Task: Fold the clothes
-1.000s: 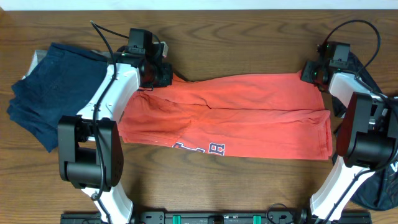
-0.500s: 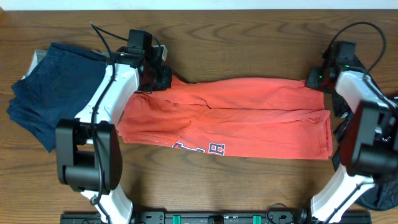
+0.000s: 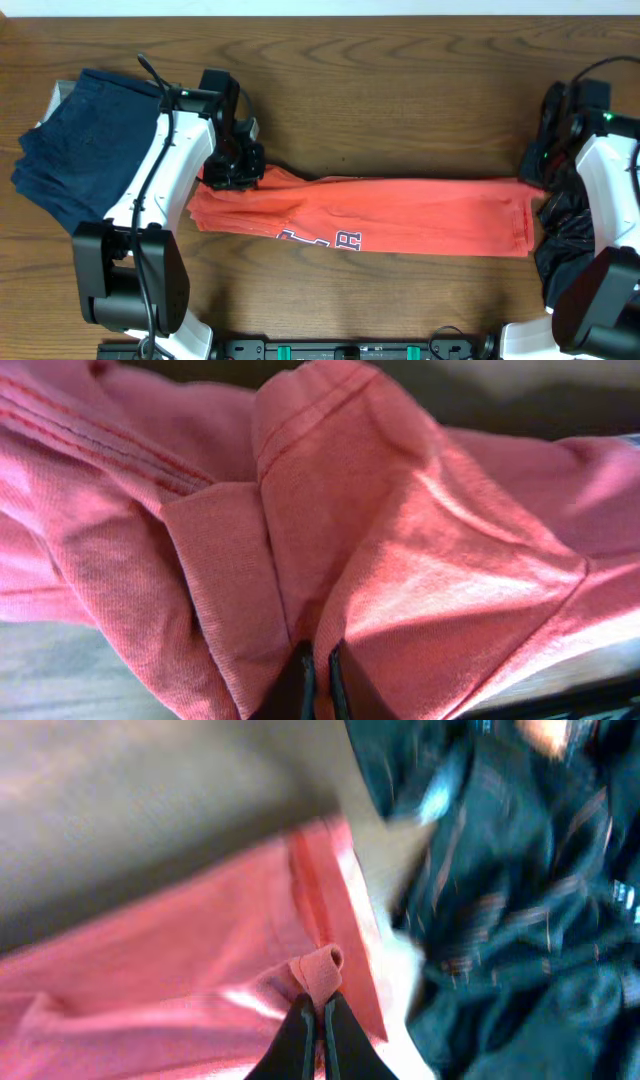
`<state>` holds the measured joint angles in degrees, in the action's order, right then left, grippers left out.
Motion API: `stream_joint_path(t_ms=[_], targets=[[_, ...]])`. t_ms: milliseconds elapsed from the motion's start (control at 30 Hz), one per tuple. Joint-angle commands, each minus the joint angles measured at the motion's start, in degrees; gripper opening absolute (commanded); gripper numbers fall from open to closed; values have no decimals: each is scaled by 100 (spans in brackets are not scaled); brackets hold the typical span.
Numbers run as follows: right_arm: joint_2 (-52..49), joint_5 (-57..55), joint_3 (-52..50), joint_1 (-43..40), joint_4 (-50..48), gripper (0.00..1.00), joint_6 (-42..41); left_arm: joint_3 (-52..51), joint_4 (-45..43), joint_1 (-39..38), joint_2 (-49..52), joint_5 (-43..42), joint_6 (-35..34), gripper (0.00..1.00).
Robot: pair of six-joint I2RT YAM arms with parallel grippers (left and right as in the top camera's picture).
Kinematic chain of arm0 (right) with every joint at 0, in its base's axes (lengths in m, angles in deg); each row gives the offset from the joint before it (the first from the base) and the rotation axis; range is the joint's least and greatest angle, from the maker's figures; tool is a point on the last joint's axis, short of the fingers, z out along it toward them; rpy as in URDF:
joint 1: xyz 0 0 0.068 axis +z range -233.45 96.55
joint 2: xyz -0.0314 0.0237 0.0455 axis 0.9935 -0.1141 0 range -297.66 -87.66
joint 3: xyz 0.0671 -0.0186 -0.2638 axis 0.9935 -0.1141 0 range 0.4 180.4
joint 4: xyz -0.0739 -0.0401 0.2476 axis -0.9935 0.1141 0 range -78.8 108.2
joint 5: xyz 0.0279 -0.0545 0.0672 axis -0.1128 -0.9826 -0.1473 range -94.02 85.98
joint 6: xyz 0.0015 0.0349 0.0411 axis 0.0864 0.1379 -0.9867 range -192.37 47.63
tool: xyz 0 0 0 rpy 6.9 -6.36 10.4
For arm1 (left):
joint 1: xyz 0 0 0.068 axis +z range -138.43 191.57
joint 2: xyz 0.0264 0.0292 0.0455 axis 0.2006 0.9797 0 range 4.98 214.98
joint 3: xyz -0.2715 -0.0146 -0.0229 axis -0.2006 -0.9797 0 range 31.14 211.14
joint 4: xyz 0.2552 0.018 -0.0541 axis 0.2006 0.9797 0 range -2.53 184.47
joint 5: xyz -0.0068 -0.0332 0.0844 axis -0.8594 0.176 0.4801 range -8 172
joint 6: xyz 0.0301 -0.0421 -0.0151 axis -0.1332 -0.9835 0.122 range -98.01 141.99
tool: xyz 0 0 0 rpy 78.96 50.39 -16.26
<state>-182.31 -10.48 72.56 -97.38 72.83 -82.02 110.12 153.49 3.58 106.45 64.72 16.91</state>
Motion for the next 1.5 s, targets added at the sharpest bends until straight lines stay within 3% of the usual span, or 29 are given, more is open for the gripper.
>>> stream_joint_path(t_ms=[0,133,233,500,633,767,1000,1033,1167,1233,1333,1400,1467], targets=[[-83,-691,-407,-42,24,6,-129,-278,81,28,2,297,13,6],[-83,-837,-723,-44,2,17,-367,-619,79,28,2,297,13,7],[-83,-833,-745,-42,28,24,-367,-739,317,28,2,297,13,40],[-83,363,-737,-39,-127,27,-42,-490,378,31,-57,302,13,43],[-83,962,-756,-24,-212,29,249,-330,-407,26,-81,295,9,44],[-83,975,-831,-24,-212,30,247,-363,-1073,17,-39,299,11,60],[-85,973,-929,-24,-240,30,247,-691,-1661,17,225,289,-9,61],[-85,973,-929,-24,-245,30,247,-704,-1670,15,275,236,-7,59],[-85,973,-929,-24,-247,30,249,-706,-1672,13,339,-24,0,31],[-85,973,-929,-24,-256,30,249,-706,-1665,13,339,-22,2,24],[-85,973,-929,-26,-267,30,280,-706,-1665,13,339,-15,2,26],[-85,970,-929,-24,-264,29,313,-706,-1665,13,339,2,2,42],[-85,973,-929,-26,-256,29,313,-708,-1665,13,339,4,2,45]])
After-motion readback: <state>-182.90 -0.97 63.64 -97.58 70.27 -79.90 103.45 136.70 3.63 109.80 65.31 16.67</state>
